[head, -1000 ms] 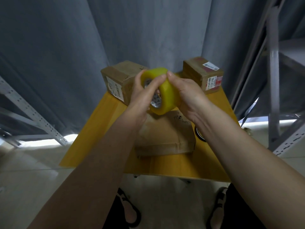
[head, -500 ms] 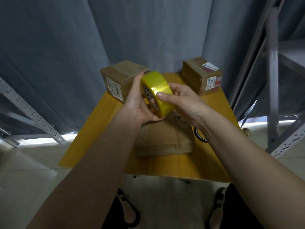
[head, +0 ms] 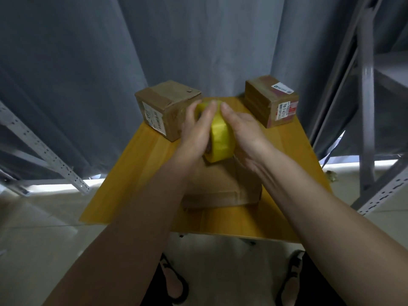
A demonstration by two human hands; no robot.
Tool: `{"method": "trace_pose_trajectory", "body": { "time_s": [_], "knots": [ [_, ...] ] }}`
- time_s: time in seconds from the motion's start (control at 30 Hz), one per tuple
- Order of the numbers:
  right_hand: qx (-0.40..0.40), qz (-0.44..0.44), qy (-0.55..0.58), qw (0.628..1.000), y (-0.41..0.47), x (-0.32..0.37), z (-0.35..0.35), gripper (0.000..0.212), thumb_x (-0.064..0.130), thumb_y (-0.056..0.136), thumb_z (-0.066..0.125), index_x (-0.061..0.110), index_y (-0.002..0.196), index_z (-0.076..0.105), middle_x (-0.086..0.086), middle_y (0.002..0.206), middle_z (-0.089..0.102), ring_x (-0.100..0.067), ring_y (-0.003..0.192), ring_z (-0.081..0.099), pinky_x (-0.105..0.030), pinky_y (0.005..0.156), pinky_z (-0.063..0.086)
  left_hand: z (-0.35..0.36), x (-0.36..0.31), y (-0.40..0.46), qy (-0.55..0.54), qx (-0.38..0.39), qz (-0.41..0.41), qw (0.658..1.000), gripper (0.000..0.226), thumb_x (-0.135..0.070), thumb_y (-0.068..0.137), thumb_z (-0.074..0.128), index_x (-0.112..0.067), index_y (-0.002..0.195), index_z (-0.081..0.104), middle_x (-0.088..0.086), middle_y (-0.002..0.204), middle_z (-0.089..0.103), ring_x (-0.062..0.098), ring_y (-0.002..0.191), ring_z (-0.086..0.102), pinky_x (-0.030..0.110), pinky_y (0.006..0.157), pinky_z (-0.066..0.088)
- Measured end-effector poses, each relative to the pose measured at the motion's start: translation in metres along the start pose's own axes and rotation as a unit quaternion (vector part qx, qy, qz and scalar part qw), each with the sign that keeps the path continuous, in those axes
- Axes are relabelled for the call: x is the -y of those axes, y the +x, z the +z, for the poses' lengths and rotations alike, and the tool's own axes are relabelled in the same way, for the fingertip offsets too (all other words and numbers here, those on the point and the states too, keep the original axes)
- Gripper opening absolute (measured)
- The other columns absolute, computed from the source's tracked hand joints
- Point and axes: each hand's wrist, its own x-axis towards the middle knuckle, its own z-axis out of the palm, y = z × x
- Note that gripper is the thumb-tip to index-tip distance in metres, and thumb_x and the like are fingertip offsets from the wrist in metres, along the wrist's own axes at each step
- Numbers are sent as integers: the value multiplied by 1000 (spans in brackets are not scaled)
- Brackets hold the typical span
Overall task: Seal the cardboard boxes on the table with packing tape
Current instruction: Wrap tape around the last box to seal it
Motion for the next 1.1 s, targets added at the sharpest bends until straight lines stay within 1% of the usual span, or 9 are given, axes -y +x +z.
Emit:
{"method": "trace_pose_trajectory", "body": {
  "time_s": [0.13,0.2,0.27,0.37,0.53,0.67,0.83,1.0,1.1],
  "knots": [
    [84,-50,-54,994,-1,1,-6,20,16,98,52,2,106,63,-7,86,70,-13,75,67,-26,70,55,0,-17,1,-160,24,-157,974,55,-63,85,53,-17,112,67,9,96,73,26,84,72,48,68,59],
    [120,-55,-82,988,-2,1,-11,26,5,94,55,-1,119,57,-7,95,69,-9,82,67,-22,76,54,-6,-22,6,-181,52,-243,952,62,-70,81,49,-16,82,77,8,85,74,28,81,71,47,71,55],
    [151,-44,-99,983,-5,1,-15,39,-4,90,57,-2,128,51,-5,103,68,-6,88,67,-20,81,53,-12,-22,10,-193,85,-273,939,69,-72,81,43,-14,67,77,10,84,73,30,88,67,51,84,46],
    [166,-18,-109,980,-8,3,-18,49,-11,85,59,-2,131,49,-7,107,67,-7,89,66,-22,85,54,-13,-20,10,-215,101,-301,924,70,-72,82,40,-11,84,73,15,87,74,34,93,63,57,90,40],
    [97,-31,-118,988,-8,0,-7,28,3,89,63,-10,113,58,-23,95,67,-19,76,64,-24,73,55,-10,-22,9,-233,86,-322,913,68,-71,82,39,-14,105,68,15,98,71,37,98,62,60,90,38],
    [155,-29,-161,974,-5,6,-17,29,-4,84,65,-2,112,60,-7,91,68,-6,76,66,-17,72,54,-20,-21,9,-280,135,-345,886,65,-61,85,38,-10,114,66,21,111,69,42,107,59,66,92,37],
    [143,-37,-150,978,-8,4,-19,25,-4,87,61,-5,112,57,-8,91,65,-13,80,62,-23,77,51,-23,-16,7,-288,172,-280,900,74,-69,81,44,-12,127,58,20,123,64,39,115,58,61,92,40],
    [75,-46,-68,994,-10,3,-4,21,7,95,54,-3,114,53,-17,90,61,-23,79,57,-32,73,47,-16,-12,3,-239,139,-160,948,54,-52,83,59,-15,123,59,16,125,61,32,107,64,54,79,53],
    [48,-49,-68,995,-10,6,2,25,17,98,52,-2,113,56,-14,90,65,-22,80,62,-33,74,51,-16,-6,2,-195,101,-25,975,62,-45,79,67,-27,135,48,13,133,56,26,108,61,42,79,54]
  ]
}}
